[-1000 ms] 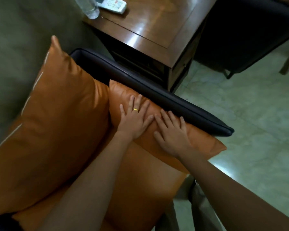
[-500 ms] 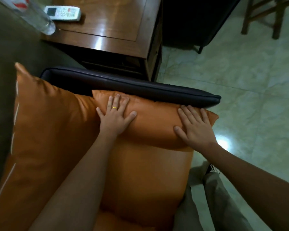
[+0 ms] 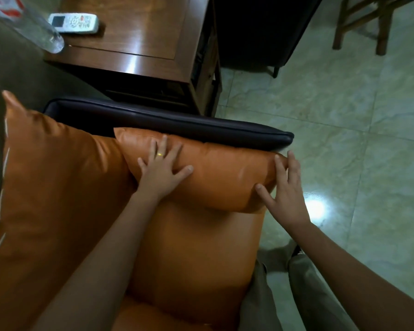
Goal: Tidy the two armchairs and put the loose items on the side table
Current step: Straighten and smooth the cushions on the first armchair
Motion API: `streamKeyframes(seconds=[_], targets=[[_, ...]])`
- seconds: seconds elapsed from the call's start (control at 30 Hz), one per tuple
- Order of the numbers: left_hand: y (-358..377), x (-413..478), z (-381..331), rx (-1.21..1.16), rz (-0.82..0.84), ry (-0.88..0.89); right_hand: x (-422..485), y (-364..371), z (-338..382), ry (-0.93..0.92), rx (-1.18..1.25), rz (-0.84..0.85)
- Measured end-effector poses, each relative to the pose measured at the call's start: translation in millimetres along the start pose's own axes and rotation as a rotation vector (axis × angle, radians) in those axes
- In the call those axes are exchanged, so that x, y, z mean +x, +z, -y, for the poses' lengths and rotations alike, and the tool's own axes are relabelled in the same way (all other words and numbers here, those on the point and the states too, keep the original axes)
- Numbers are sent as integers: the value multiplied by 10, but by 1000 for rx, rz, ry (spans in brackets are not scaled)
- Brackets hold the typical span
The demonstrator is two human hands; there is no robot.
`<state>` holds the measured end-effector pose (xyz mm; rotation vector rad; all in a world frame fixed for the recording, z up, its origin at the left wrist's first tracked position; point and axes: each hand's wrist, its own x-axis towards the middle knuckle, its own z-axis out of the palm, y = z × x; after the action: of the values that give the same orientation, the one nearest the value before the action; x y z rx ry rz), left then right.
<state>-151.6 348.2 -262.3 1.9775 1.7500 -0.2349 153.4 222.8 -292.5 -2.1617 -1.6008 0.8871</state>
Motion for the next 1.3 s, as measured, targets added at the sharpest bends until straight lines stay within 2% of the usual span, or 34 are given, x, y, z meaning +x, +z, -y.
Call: streamKeyframes(seconds=[0.13, 0.27, 0.37, 0.57, 0.67, 0.8, 0.93, 1.17, 1.3], targets=[[218, -12, -335, -24, -30, -23, 81, -71, -26, -125, 130, -40], [292, 47, -393, 15, -26, 95, 323, -131, -57, -115, 208, -7], [370, 76, -334, -10, -83, 120, 402, -90, -57, -156, 222, 15], [590, 91, -42, -36, -286, 233, 356, 222, -14, -78, 288, -49], [649, 167, 118, -50, -323, 295, 338, 388, 121, -46, 320, -109], [566, 255, 717, -138, -295, 272, 296, 866, 613, -77, 334, -128], [351, 462, 1189, -118, -172, 313, 492, 1124, 924, -30, 369, -93], [403, 449, 1056, -79, -242, 298, 520, 946, 845, -10, 244, -137], [431, 255, 837, -163, -278, 175, 470, 794, 732, -44, 192, -120]])
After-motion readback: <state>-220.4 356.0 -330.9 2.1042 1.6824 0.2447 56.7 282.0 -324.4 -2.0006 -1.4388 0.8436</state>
